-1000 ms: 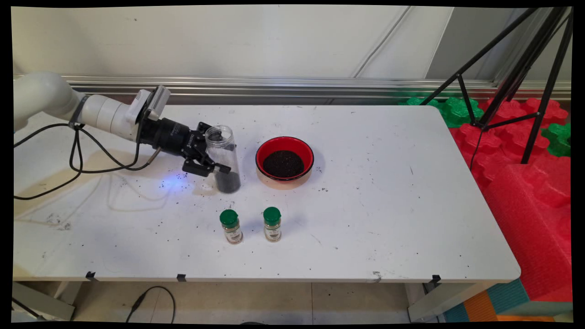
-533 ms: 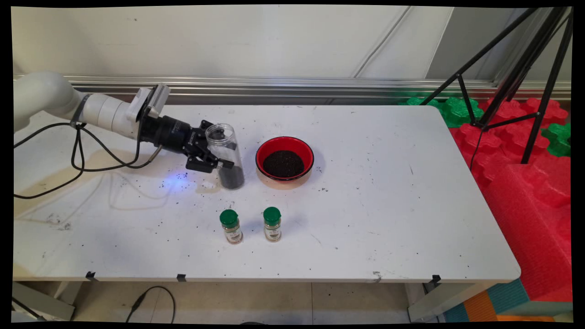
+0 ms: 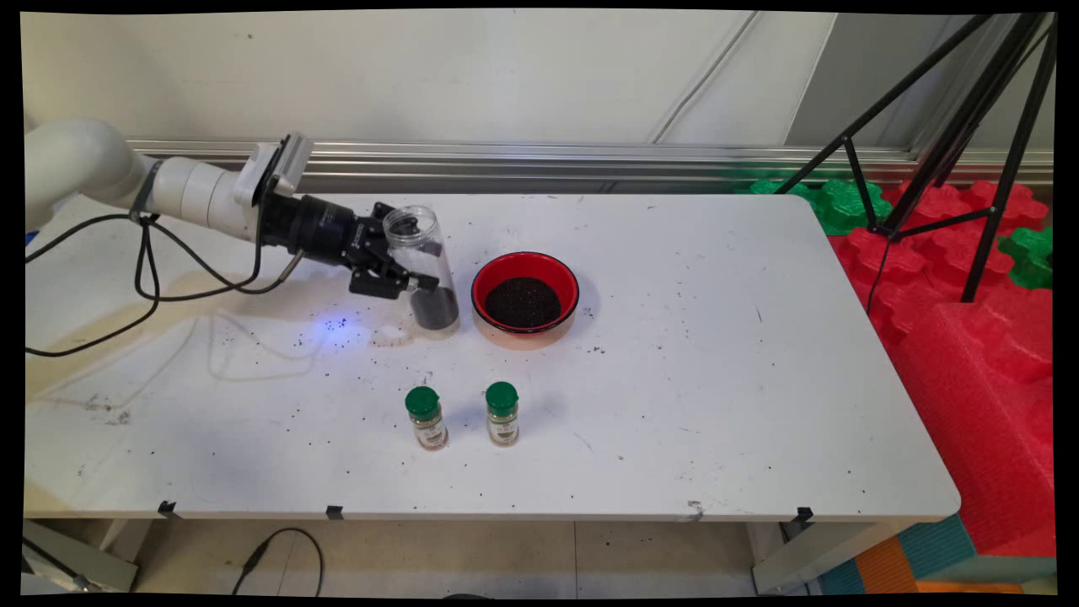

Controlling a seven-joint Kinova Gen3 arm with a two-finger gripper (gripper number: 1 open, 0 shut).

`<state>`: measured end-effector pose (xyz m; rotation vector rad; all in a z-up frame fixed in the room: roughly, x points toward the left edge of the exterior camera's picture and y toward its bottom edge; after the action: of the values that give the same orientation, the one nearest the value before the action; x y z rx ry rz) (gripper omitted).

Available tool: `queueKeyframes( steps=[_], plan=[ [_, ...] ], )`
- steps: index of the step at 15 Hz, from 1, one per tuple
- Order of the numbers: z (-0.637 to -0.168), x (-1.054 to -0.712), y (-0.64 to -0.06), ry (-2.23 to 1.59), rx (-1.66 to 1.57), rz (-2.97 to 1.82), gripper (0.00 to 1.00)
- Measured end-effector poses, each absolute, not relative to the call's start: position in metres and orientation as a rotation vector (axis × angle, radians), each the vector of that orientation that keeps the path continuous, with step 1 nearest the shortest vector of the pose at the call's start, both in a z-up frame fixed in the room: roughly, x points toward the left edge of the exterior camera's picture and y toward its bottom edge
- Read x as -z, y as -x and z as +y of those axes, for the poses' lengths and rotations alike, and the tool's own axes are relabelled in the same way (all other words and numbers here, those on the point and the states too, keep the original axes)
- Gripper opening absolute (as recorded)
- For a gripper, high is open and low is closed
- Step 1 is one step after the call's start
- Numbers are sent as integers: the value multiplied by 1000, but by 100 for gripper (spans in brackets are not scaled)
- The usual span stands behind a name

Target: Pour the black seasoning powder in the red bowl

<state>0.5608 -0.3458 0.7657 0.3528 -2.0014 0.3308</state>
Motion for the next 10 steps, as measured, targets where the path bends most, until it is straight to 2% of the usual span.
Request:
queueKeyframes(
  steps=[10],
  plan=[
    [-365,-814,-562,-378,-435,-1975,0]
  ],
)
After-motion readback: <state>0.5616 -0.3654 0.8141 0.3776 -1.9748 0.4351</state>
